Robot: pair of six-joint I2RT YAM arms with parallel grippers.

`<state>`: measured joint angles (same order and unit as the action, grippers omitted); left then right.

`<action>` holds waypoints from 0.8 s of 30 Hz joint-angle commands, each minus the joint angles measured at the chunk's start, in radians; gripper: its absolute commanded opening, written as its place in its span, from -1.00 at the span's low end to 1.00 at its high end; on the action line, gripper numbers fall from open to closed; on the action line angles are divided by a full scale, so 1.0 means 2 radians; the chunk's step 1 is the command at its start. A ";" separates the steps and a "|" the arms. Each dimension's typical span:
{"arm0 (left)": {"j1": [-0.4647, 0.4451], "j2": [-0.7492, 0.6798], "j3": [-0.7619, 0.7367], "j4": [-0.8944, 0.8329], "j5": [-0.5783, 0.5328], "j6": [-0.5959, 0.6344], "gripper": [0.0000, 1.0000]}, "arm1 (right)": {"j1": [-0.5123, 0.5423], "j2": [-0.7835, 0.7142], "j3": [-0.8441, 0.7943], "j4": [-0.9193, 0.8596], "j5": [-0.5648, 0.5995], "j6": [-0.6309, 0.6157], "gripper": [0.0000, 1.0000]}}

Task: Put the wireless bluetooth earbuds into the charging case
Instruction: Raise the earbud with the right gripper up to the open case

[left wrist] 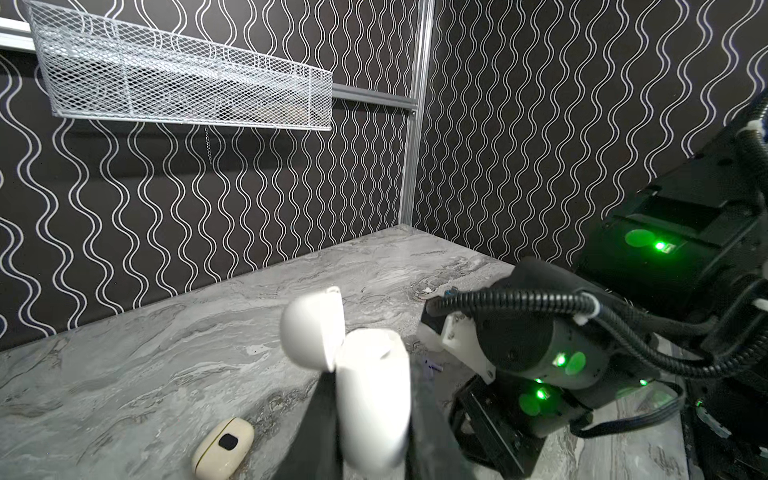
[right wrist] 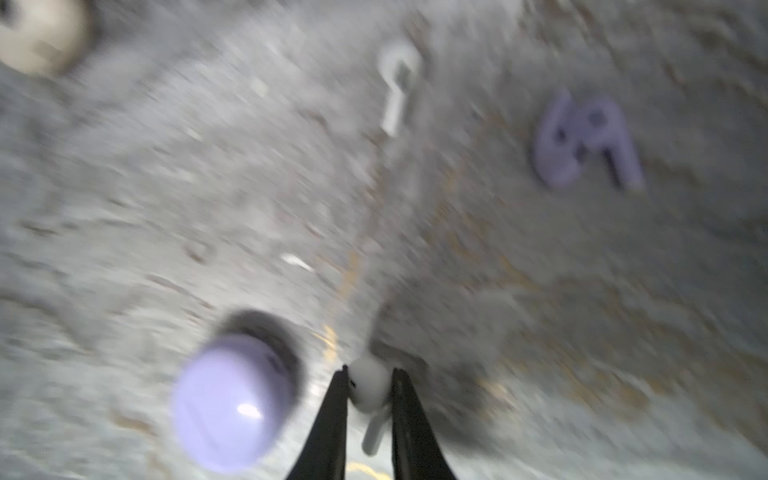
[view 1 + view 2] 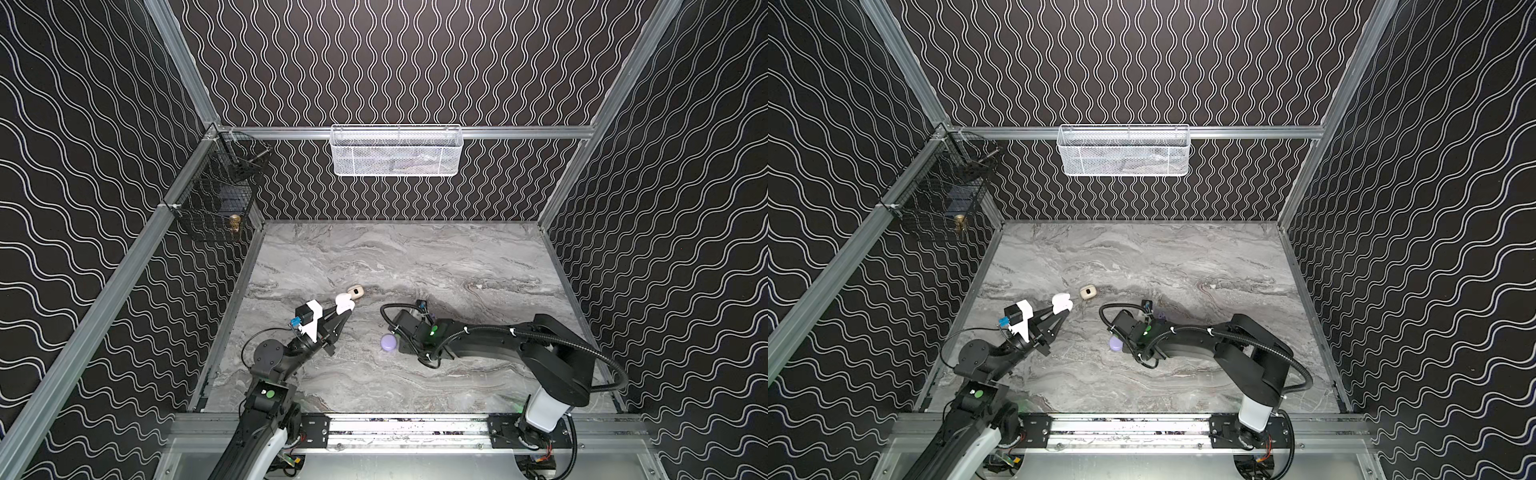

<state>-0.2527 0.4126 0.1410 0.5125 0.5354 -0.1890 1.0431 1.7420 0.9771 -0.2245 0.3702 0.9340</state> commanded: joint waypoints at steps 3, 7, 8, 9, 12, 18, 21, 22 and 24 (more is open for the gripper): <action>0.001 0.019 -0.007 0.067 0.033 -0.022 -1.00 | -0.001 -0.034 -0.018 0.168 0.048 -0.105 -0.72; 0.001 0.041 -0.009 0.118 0.069 -0.034 -1.00 | -0.002 -0.089 -0.075 0.254 0.064 -0.157 -0.68; 0.001 0.047 -0.011 0.136 0.078 -0.038 -1.00 | -0.002 -0.106 -0.096 0.285 0.066 -0.176 -0.68; 0.001 0.054 -0.013 0.152 0.085 -0.040 -1.00 | -0.002 -0.122 -0.114 0.312 0.069 -0.195 -0.68; 0.001 0.068 -0.018 0.186 0.099 -0.042 -1.00 | -0.002 -0.181 -0.149 0.338 0.070 -0.237 -0.67; 0.001 0.103 -0.028 0.288 0.137 -0.058 -1.00 | -0.002 -0.287 -0.234 0.439 0.023 -0.303 -0.62; 0.000 0.119 -0.041 0.370 0.154 -0.077 -1.00 | -0.001 -0.314 -0.252 0.465 -0.016 -0.331 -0.63; 0.000 0.123 -0.046 0.392 0.158 -0.082 -1.00 | -0.001 -0.320 -0.256 0.470 -0.023 -0.334 -0.63; 0.000 0.133 -0.052 0.431 0.168 -0.091 -1.00 | -0.001 -0.333 -0.265 0.484 -0.042 -0.339 -0.63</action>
<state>-0.2539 0.6621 0.0483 1.1606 0.8192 -0.3206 1.0389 1.0996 0.4641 0.6247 0.3676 0.3195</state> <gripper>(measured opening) 0.198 0.185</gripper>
